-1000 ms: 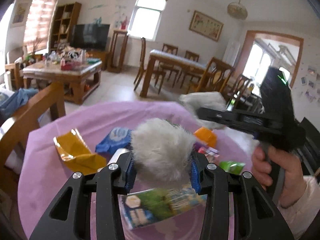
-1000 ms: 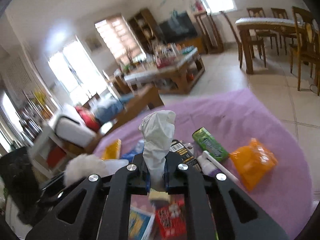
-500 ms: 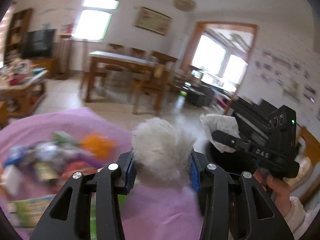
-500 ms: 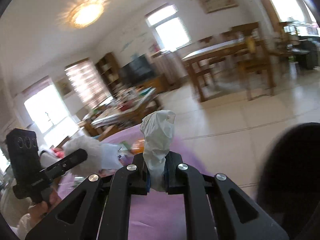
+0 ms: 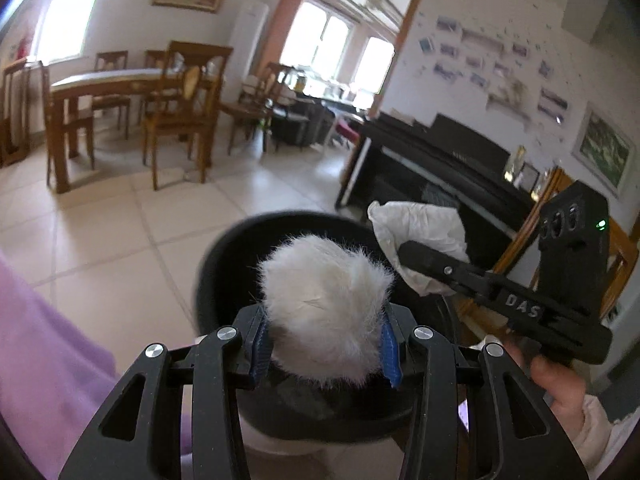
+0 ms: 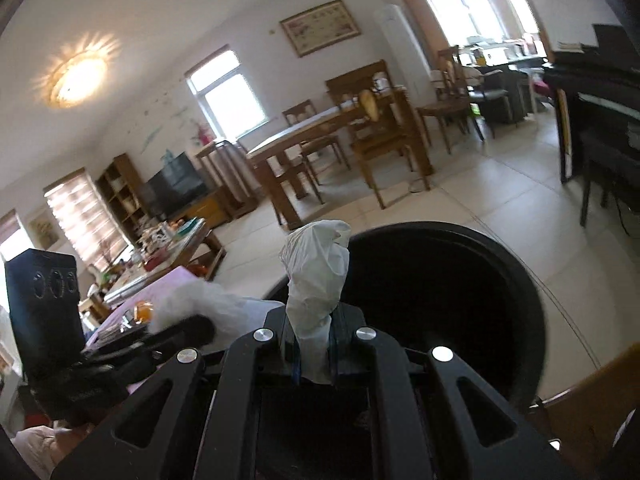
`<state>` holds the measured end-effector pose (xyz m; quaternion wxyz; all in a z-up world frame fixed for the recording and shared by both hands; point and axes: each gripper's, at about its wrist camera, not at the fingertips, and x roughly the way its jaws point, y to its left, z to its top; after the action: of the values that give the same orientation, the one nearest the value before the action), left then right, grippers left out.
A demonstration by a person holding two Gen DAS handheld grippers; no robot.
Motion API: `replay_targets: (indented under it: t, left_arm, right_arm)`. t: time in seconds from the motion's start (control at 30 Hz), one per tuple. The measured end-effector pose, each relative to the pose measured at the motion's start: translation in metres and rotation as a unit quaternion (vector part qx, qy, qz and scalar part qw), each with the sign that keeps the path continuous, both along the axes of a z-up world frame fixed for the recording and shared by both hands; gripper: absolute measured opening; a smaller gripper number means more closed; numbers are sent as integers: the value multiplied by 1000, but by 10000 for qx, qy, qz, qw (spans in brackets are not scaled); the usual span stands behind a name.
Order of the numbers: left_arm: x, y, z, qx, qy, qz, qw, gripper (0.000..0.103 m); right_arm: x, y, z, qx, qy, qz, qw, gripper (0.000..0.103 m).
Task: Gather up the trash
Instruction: 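Carry both items over the black bin and open both tools to drop them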
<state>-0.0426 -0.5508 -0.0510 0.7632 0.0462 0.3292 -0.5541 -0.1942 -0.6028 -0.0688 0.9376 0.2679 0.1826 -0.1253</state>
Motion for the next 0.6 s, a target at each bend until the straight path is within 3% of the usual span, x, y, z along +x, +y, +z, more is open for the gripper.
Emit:
replay_targets:
  t: [0.2,0.23,0.27,0.3,0.33,0.37,0.4,0.43,0.6]
  left_arm:
    - [-6,-41,-24,356,-60,-146,9992,46]
    - [-9,-45,-28,441,-162,-150,9988,49]
    - [-13,-49,-30,530,-286,-158,9981,61]
    - [-16,-48,-29,567,-396,-138,9975,80]
    - [-18,-47,-25,572,-553,-100,9968,90]
    - [-21,-44,-22,541,-708,-68,9960,98]
    - [-26,-42,-19,485,-886,-68,9949,98]
    - [-28,-42,-16,498,-998,-106,9937,98]
    - [-41,-38,-9,640,-1509,-61,9865,98]
  right_arm:
    - [-1,-19,-19,94,45,-67,9999,11]
    - [1,-19,-20,67,68,-50,9999,15]
    - [-5,-20,-21,25,74,-76,9999,16]
    - [-8,-18,-20,-23,88,-89,9999,22]
    - [-10,-19,-20,-59,87,-77,9999,44]
    - [-12,-19,-20,-99,10,-81,9999,58]
    - [-15,-19,-18,-154,-69,-138,9998,87]
    - [-17,-19,-17,-223,-164,-166,9995,92]
    - [-24,-14,-8,-561,-312,-224,9977,94]
